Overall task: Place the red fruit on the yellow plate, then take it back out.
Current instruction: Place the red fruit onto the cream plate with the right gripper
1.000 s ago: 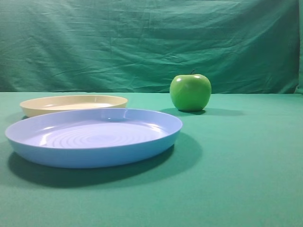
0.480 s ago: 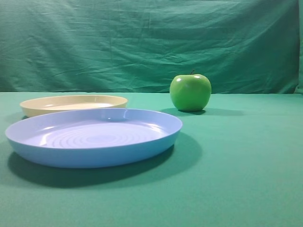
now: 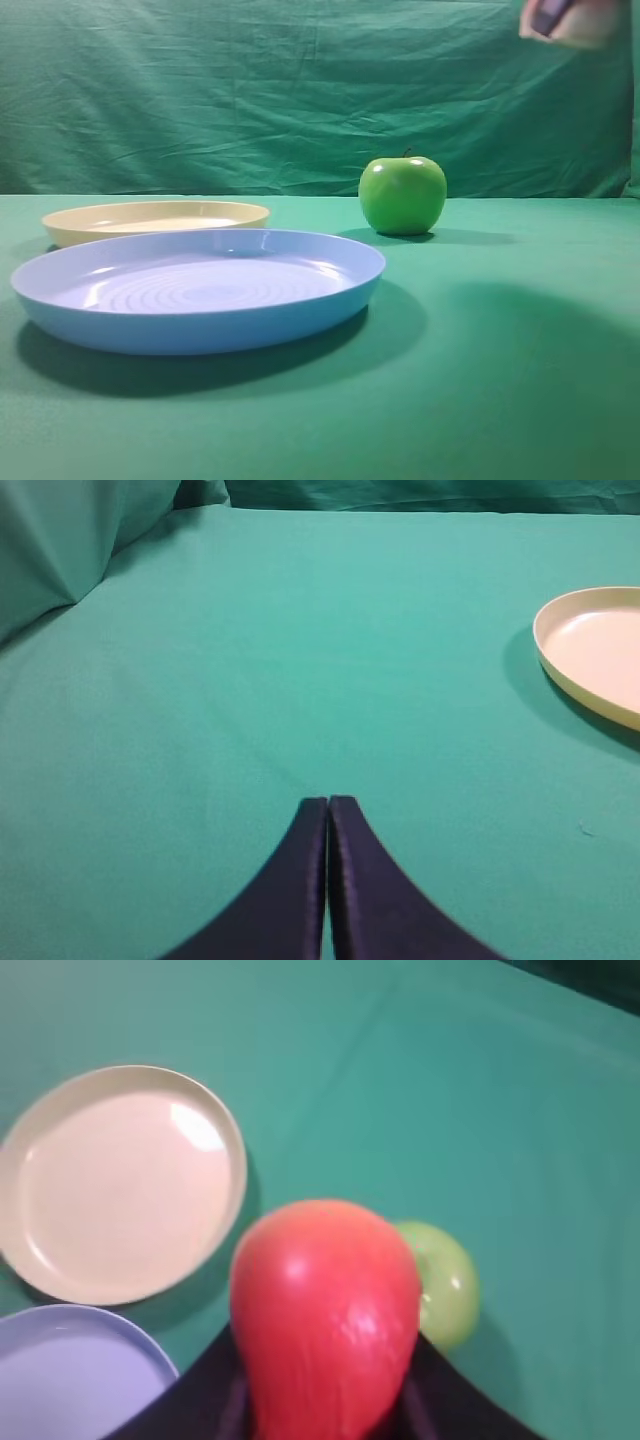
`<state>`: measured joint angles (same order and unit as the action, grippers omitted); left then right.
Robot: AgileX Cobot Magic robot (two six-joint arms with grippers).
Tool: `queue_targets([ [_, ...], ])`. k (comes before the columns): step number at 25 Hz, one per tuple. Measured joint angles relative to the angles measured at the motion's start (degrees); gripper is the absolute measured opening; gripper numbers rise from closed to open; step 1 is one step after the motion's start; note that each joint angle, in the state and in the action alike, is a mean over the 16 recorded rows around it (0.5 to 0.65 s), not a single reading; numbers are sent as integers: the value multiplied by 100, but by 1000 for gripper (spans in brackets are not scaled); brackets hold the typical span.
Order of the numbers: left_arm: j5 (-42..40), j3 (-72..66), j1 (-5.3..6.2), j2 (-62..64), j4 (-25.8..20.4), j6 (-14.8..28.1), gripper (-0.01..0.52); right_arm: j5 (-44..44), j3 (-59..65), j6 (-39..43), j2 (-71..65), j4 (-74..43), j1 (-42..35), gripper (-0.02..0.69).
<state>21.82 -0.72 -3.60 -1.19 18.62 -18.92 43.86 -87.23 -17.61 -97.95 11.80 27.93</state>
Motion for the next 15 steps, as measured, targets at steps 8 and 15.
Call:
queue_targets([
  [8,0,0,0,0,0,5,0,-25,-1446,-308,-1522,24,1029,200],
  [15,0,0,0,0,0,6,0,-430,-2043,-505,-2740,35,1401,204],
])
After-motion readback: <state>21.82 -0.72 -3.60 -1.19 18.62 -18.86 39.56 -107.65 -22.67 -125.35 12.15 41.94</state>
